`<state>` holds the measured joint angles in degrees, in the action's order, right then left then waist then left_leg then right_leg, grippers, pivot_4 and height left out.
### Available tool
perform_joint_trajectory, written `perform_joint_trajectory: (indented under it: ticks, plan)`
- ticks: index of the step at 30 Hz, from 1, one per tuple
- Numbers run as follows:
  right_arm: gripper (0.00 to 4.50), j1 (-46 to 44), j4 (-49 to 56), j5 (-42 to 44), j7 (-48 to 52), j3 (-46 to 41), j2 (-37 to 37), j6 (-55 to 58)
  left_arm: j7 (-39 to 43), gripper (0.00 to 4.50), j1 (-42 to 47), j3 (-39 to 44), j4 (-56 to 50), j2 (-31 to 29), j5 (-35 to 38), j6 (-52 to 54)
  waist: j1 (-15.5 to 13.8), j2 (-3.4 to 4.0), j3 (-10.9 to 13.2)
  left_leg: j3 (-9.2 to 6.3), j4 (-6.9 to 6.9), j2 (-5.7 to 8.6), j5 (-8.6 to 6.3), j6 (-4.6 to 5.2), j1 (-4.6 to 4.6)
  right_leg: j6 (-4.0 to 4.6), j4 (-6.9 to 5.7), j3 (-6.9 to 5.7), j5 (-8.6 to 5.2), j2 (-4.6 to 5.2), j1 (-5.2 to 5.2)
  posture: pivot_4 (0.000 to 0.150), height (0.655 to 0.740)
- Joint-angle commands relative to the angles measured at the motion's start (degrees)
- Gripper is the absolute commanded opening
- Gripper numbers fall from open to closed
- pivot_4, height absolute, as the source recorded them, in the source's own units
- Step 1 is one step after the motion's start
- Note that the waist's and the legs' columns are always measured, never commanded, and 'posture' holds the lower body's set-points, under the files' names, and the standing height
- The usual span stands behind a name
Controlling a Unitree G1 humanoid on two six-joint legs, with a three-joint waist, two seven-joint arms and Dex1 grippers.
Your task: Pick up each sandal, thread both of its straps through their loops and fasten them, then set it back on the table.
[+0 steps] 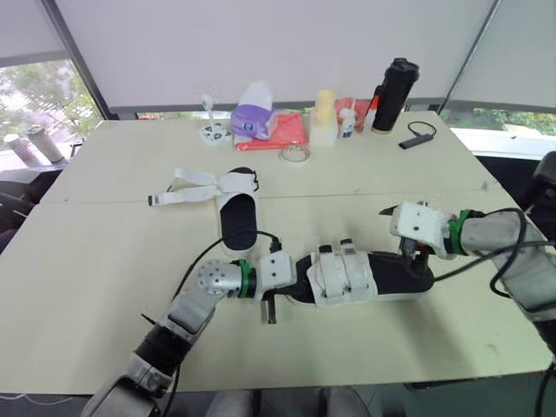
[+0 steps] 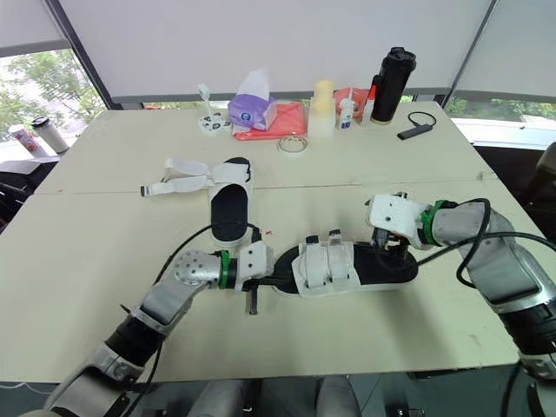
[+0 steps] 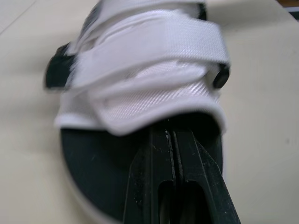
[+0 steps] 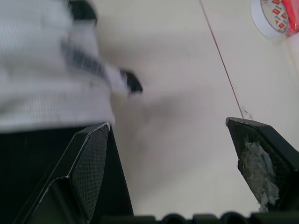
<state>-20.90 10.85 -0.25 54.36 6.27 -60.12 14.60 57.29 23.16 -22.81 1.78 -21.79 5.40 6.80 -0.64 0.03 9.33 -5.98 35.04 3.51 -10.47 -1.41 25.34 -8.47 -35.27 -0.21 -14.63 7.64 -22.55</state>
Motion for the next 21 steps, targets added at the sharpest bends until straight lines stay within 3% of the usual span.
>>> perform_joint_trajectory:
  ticks: [1, 12, 21]
  plan:
    - [4.29, 0.8, -0.2, -2.1, -0.8, -2.6, -1.2, -7.1, 1.2, 0.00, -0.4, 2.9, -4.9, -1.8, 3.2, 3.7, 0.4, 0.08, 0.1, 0.01, -0.01, 0.00, 0.00, 0.01, 0.00, 0.00, 0.00, 0.01, 0.00, 0.00, -0.02, 0.150, 0.7296]
    - [4.29, 5.6, 0.8, -3.8, -0.3, -1.4, 1.9, -21.6, 4.6, 0.00, -2.5, 12.8, -18.1, -10.9, 17.3, 20.3, 0.3, 0.19, 0.7, -0.10, 0.04, -0.04, 0.01, 0.01, 0.01, 0.00, -0.05, 0.04, -0.01, 0.01, 0.00, 0.150, 0.7296]
    - [4.29, 2.7, -4.0, -8.7, -3.0, 1.7, 6.3, -38.6, 2.5, 0.00, -0.6, 18.5, -20.6, -12.8, 24.9, 28.2, 0.4, 0.17, 0.9, -0.10, 0.02, -0.03, 0.05, -0.04, 0.00, 0.00, -0.08, 0.05, -0.01, -0.02, -0.02, 0.150, 0.7296]
